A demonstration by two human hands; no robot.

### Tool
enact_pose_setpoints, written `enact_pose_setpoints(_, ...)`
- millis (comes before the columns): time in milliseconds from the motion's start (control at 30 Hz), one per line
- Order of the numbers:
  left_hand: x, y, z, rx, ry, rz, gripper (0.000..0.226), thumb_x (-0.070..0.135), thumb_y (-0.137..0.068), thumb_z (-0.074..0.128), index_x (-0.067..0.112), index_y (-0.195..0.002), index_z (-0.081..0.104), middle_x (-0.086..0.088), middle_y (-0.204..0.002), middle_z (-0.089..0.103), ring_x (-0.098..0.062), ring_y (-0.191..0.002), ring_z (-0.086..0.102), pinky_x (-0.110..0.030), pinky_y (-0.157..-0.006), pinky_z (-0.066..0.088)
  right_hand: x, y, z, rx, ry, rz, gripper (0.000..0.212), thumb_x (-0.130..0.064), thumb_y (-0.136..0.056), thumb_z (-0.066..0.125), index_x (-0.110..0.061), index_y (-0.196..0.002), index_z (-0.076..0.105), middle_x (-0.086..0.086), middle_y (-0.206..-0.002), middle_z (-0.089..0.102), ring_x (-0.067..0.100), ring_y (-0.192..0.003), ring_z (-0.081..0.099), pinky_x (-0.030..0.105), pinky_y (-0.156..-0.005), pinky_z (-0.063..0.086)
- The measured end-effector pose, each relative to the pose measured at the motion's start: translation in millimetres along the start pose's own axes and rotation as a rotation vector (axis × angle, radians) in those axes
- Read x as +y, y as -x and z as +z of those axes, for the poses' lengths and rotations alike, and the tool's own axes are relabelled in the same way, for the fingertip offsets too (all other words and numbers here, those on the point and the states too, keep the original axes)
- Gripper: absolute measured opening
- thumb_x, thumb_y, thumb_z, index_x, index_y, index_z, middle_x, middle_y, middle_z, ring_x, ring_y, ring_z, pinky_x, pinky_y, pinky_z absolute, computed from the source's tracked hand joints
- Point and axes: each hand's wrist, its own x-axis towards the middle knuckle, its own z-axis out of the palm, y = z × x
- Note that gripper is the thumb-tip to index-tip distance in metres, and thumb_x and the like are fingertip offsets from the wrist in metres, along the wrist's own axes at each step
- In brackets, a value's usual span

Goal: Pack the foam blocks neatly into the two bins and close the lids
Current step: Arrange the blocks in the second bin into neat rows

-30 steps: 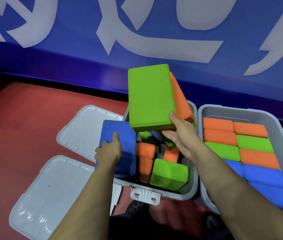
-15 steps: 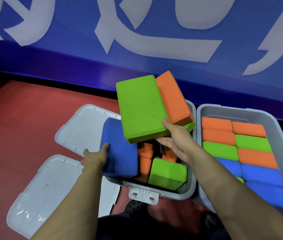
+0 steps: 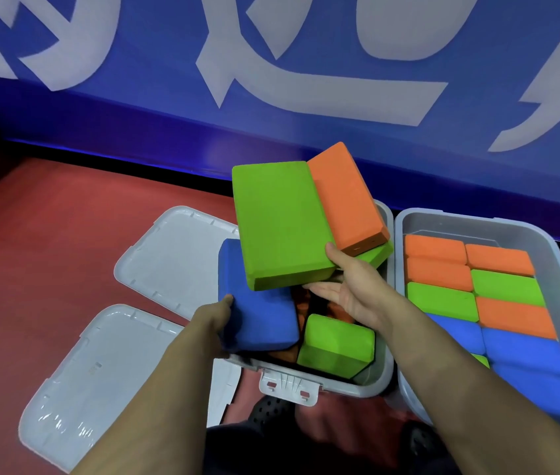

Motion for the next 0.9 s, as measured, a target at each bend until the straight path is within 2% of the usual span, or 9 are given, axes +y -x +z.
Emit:
enact_pose_setpoints(100,13.6,0.4,-10.7,0.136,0.169,0.085,0.05,0.034,-0.108,0.04,0.006,-0.15,0.039,-0.005,-0.13,0.053,-0.038,-0.104,0.055,-0.041,-0.094,0.04,10.1,-0.3,1.6,-0.016,-0.018,0.105,0.022,-0.03,-0.106,0.053,-0.012,-0.115,0.063,0.018,-0.12,0.071,0.039,-0.108,0.07,0.048,-0.102,0.053)
enact_pose_setpoints(200,26.3,-4.9,-24.4,0.209,0.284,0.151,0.072,0.061,-0.101,0.032,0.013,-0.154,0.037,-0.007,-0.153,0.045,-0.036,-0.135,0.047,-0.049,-0.11,0.036,23.9,-1.8,5.0,-0.058,0.004,0.213,0.029,-0.028,-0.107,0.051,-0.009,-0.127,0.06,0.016,-0.121,0.069,0.041,-0.112,0.068,0.05,-0.103,0.053)
enact_pose_setpoints(300,32.0,-1.6,-21.9,0.099,0.182,0.23,0.084,0.076,-0.094,0.034,0.014,-0.15,0.044,-0.007,-0.144,0.051,-0.031,-0.125,0.051,-0.048,-0.105,0.04,38.2,-6.3,13.4,-0.063,0.159,0.282,0.04,-0.027,-0.107,0.05,-0.004,-0.14,0.051,0.013,-0.134,0.063,0.04,-0.113,0.067,0.042,-0.101,0.055)
enact_pose_setpoints(467,34.6,6.2,-0.6,0.115,-0.145,0.384,0.071,0.059,-0.1,0.047,0.0,-0.14,0.051,-0.016,-0.14,0.054,-0.035,-0.124,0.054,-0.046,-0.104,0.045,44.7,-9.5,18.3,0.01,0.501,0.271,0.053,-0.033,-0.106,0.05,-0.006,-0.15,0.04,0.003,-0.149,0.045,0.03,-0.113,0.066,0.031,-0.093,0.057)
enact_pose_setpoints(600,39.5,9.6,5.3,0.262,-0.177,0.484,0.078,0.062,-0.097,0.048,0.001,-0.145,0.045,-0.018,-0.147,0.051,-0.036,-0.132,0.051,-0.046,-0.11,0.042,9.9,-10.9,6.7,0.13,0.837,0.092,0.04,-0.047,-0.101,0.054,-0.008,-0.097,0.06,0.011,-0.087,0.061,0.025,-0.07,0.062,0.039,-0.07,0.059)
enact_pose_setpoints(667,47.6,21.3,12.9,0.365,-0.129,0.584,0.074,0.061,-0.098,0.047,0.008,-0.149,0.042,-0.015,-0.151,0.047,-0.033,-0.136,0.048,-0.043,-0.11,0.039,-16.0,-10.6,-6.6,0.328,0.732,-0.131,0.05,-0.055,-0.095,0.059,-0.007,-0.085,0.065,0.014,-0.081,0.067,0.03,-0.069,0.064,0.047,-0.075,0.058)
enact_pose_setpoints(767,55.9,41.4,32.0,0.419,-0.096,0.79,0.062,0.054,-0.1,0.049,0.012,-0.145,0.048,-0.012,-0.147,0.05,-0.029,-0.133,0.05,-0.039,-0.106,0.038,-37.0,-10.3,-36.4,0.638,0.62,-0.391,0.052,-0.077,-0.077,0.064,-0.026,-0.072,0.055,-0.004,-0.074,0.057,0.025,-0.074,0.055,0.041,-0.073,0.049)
enact_pose_setpoints(833,56.8,50.1,48.9,0.393,-0.118,0.951,0.051,0.047,-0.101,0.053,0.013,-0.139,0.055,-0.009,-0.139,0.056,-0.025,-0.128,0.052,-0.038,-0.107,0.039,-35.0,-16.0,-51.4,0.68,0.45,-0.368,0.068,-0.089,-0.061,0.066,-0.029,-0.092,0.056,-0.003,-0.097,0.056,0.022,-0.089,0.055,0.04,-0.082,0.049)
enact_pose_setpoints(900,54.2,54.5,66.8,0.277,-0.175,1.048,0.043,0.041,-0.101,0.055,0.014,-0.134,0.059,-0.003,-0.136,0.061,-0.019,-0.127,0.054,-0.037,-0.109,0.041,-31.2,-24.0,-63.4,0.622,0.342,-0.239,0.102,-0.09,-0.054,0.07,-0.034,-0.135,0.046,0.004,-0.138,0.043,0.027,-0.116,0.054,0.05,-0.099,0.049)
